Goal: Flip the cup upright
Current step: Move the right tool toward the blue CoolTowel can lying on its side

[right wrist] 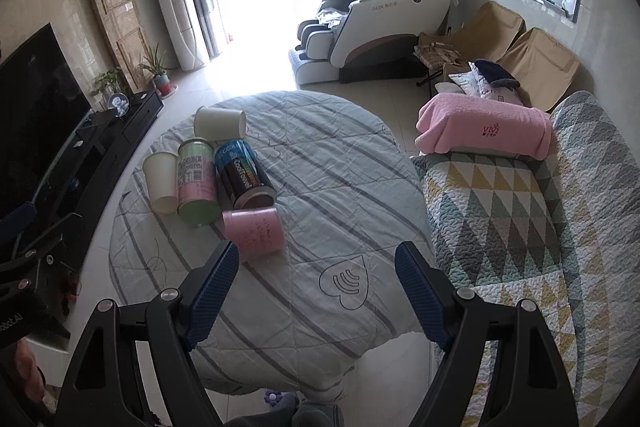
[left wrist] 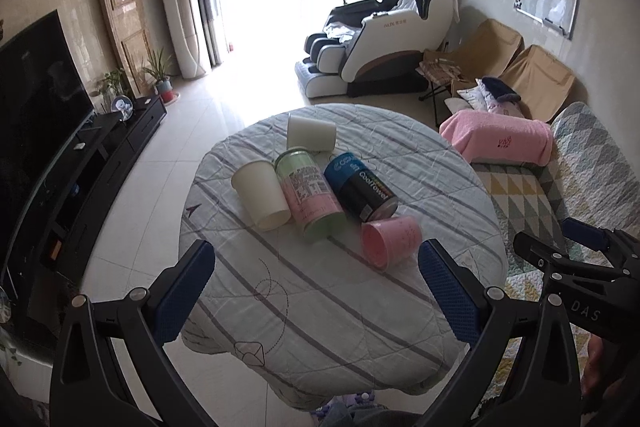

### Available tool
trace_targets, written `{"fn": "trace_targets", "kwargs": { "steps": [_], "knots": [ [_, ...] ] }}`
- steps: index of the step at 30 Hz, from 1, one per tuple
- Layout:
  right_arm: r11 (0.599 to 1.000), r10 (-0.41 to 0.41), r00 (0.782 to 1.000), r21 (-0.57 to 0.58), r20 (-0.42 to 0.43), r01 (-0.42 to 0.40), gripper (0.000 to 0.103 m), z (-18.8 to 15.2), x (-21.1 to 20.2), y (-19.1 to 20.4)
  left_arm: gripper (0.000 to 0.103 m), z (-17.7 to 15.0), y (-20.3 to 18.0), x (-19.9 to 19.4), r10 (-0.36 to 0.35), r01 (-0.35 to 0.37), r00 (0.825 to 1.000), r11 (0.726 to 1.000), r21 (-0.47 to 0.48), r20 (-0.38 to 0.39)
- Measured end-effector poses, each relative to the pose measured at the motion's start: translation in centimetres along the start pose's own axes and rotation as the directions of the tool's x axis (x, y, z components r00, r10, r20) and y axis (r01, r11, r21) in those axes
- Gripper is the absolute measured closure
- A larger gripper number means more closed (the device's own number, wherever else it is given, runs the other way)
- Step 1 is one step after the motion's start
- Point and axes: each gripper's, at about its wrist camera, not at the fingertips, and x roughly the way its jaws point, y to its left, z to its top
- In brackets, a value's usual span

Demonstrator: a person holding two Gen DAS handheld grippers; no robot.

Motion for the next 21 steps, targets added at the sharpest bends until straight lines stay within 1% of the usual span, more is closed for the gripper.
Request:
{"fn": "trace_targets", "kwargs": {
  "steps": [2,7,11,21],
  "knots": [
    [1.000,-0.006,0.999,-0.008,-0.034,0.006,0.021,-0.4,0.4,0.1,0.000,-0.5,0.1,0.4,-0.001,0.001,1.000,1.000,-0.008,-0.026],
    [1.000,-0.007,0.996,-0.025,-0.087,0.004,0.021,-1.1,1.4,0.3,0.000,-1.6,0.1,1.5,-0.007,0.005,0.996,1.000,-0.023,-0.087],
    [0.999,-0.003,0.992,-0.038,-0.122,-0.002,0.021,-1.3,2.0,0.4,0.000,-1.8,0.0,2.1,-0.005,0.001,0.993,1.000,-0.031,-0.114],
    [0.998,0.020,0.988,-0.049,-0.155,-0.028,0.021,-0.2,3.7,0.6,0.000,-0.6,0.0,3.1,0.010,-0.017,0.987,0.999,-0.041,-0.161]
  ]
}}
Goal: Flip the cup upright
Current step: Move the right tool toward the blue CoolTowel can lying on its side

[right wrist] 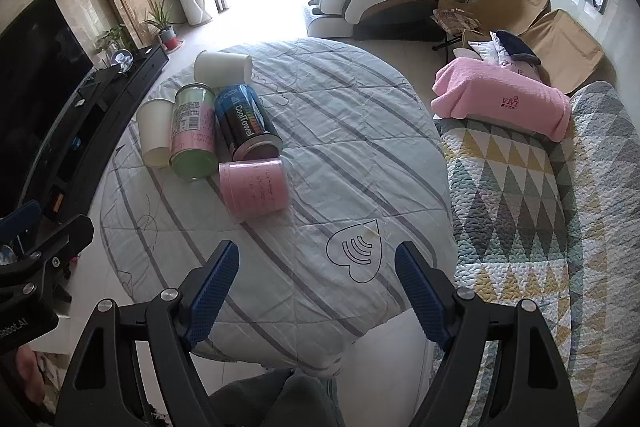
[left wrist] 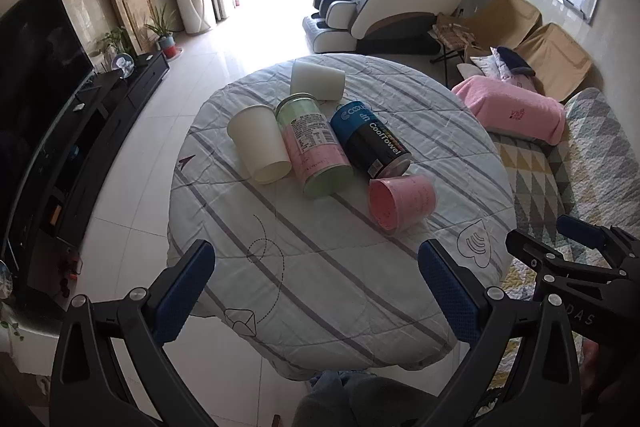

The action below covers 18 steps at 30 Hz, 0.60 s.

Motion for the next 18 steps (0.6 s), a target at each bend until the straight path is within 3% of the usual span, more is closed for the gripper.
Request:
{"fn": "trace_targets", "kwargs": {
  "steps": [11,18],
  "knots": [
    [0.999,0.041,0.998,0.006,-0.054,-0.041,0.021,3.1,3.1,0.1,0.000,1.1,1.7,1.8,0.012,-0.017,0.998,0.996,-0.086,-0.055],
    [0.999,0.047,0.997,-0.006,-0.062,-0.047,0.021,6.1,5.2,2.4,0.000,3.1,4.0,4.0,0.000,-0.007,0.997,0.997,-0.079,-0.080]
  ]
}}
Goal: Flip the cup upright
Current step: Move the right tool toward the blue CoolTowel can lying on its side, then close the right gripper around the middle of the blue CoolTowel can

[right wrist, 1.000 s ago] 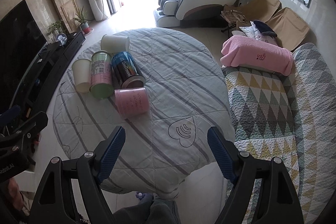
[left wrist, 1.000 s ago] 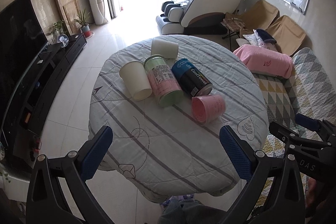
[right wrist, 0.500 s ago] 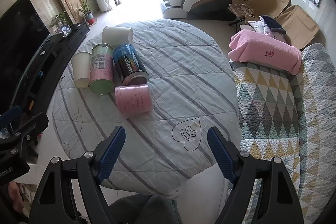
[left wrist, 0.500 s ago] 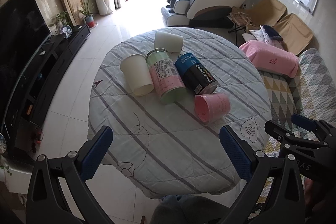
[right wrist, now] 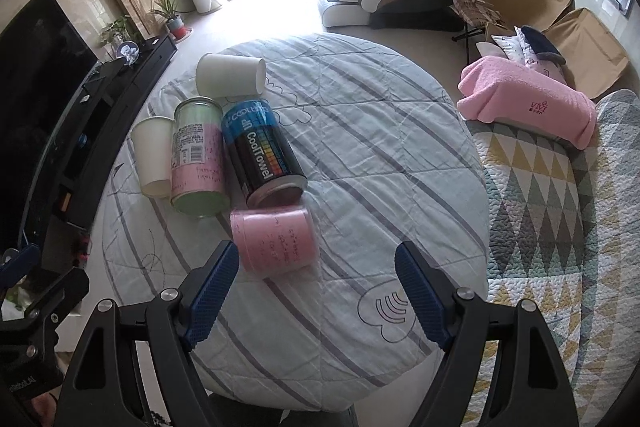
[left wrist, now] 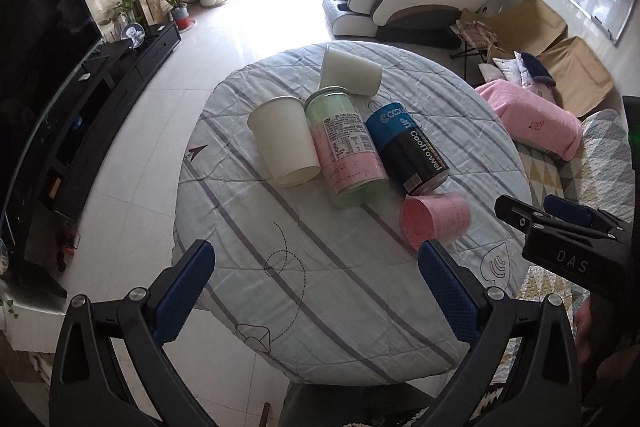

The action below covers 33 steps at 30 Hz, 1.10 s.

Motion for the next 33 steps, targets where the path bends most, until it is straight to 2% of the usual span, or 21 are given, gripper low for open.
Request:
{"fn": "trace_targets", "kwargs": {
  "steps": [10,15,20,22,26,27,28,31,33],
  "knots": [
    [1.000,-0.010,0.998,-0.023,-0.065,0.008,0.021,5.6,5.4,3.6,0.000,5.7,3.6,3.5,-0.052,0.051,0.998,0.998,-0.019,-0.042],
    [0.997,-0.021,0.992,-0.073,-0.121,0.012,0.021,7.1,8.7,5.5,0.000,7.3,5.0,5.6,-0.055,0.053,0.995,0.998,-0.023,-0.086],
    [0.994,-0.036,0.980,-0.104,-0.194,0.016,0.021,7.7,12.2,6.4,0.000,7.7,6.3,7.1,-0.046,0.042,0.992,0.998,-0.036,-0.115],
    [0.993,-0.060,0.967,-0.113,-0.248,0.033,0.021,7.8,14.0,6.4,0.000,7.7,6.7,7.7,-0.042,0.037,0.990,0.998,-0.041,-0.132],
    [0.998,0.012,0.939,-0.050,-0.345,-0.032,0.021,8.3,16.6,5.9,0.000,7.4,7.6,8.2,-0.033,0.024,0.988,0.998,-0.058,-0.153],
    [0.999,0.029,0.934,-0.026,-0.356,-0.041,0.025,8.4,17.0,5.7,0.000,7.4,7.8,8.2,-0.031,0.021,0.988,0.998,-0.063,-0.153],
    [0.999,0.043,0.936,-0.015,-0.350,-0.052,0.033,8.5,17.0,5.7,0.000,7.4,8.0,8.1,-0.028,0.018,0.988,0.998,-0.067,-0.152],
    [0.999,0.008,0.942,-0.047,-0.336,-0.025,0.033,8.8,16.4,6.1,0.000,7.3,8.4,7.7,-0.020,0.009,0.989,0.997,-0.080,-0.143],
    [0.999,0.024,0.945,-0.028,-0.328,-0.035,0.033,9.0,15.6,6.0,0.000,7.3,8.6,7.6,-0.020,0.007,0.990,0.996,-0.089,-0.143]
  ]
}}
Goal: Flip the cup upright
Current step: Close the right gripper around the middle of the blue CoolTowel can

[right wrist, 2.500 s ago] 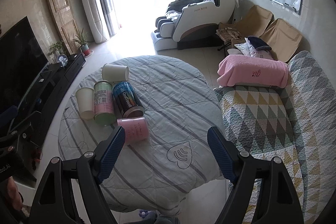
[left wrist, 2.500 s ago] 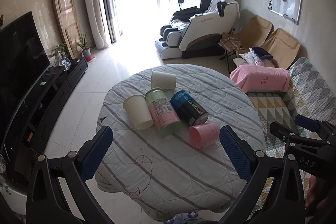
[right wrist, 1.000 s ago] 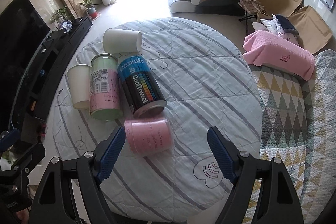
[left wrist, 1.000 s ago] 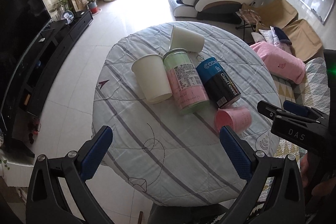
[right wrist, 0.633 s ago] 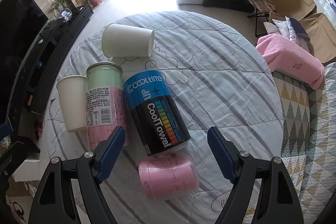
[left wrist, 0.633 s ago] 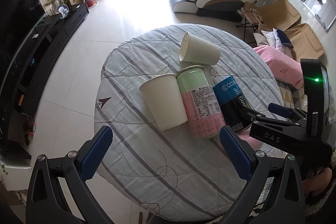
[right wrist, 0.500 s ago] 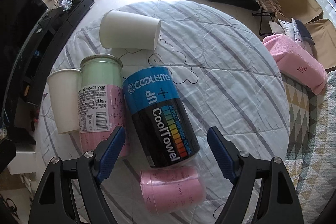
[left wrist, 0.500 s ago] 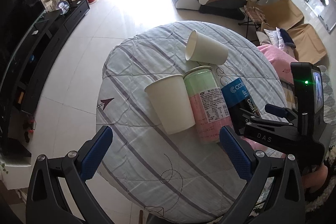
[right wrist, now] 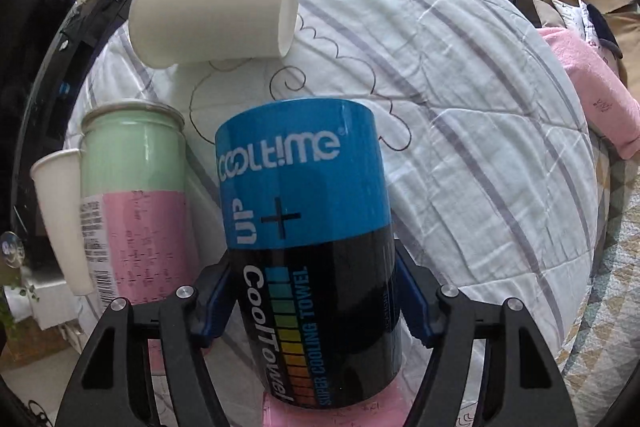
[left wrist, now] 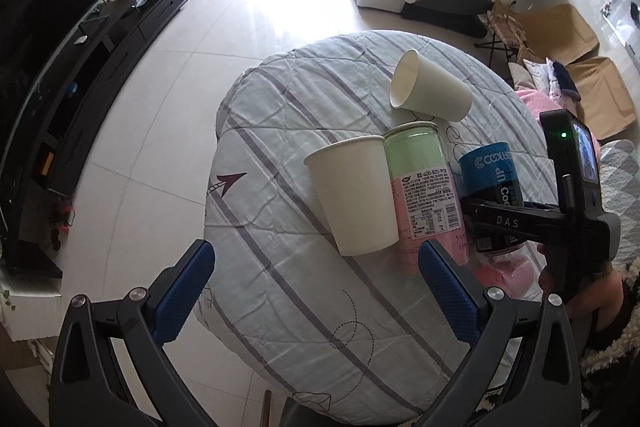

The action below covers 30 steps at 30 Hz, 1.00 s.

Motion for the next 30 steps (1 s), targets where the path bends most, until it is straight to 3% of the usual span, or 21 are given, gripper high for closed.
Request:
{"fn": "trace_targets", "kwargs": {
  "steps": [8,15,22,30],
  "knots": [
    [0.998,0.053,0.996,0.027,0.076,-0.055,0.033,-1.1,-6.3,0.1,0.000,-0.6,-0.4,-1.9,-0.003,0.003,0.999,1.000,0.002,0.045],
    [0.990,0.132,0.985,0.031,0.110,-0.137,0.033,-5.5,-10.1,0.9,0.000,-2.6,-0.1,-3.5,0.006,-0.005,0.998,1.000,-0.022,0.064],
    [0.979,0.198,0.980,-0.043,0.028,-0.197,0.033,-10.2,-8.3,3.6,0.000,-5.8,0.9,-4.1,0.033,-0.030,0.998,0.998,-0.049,0.051],
    [0.982,0.154,0.987,-0.105,-0.034,-0.157,0.033,-12.8,-3.8,6.3,0.000,-8.4,2.2,-2.1,0.047,-0.048,0.999,0.997,-0.059,-0.020]
  ]
}}
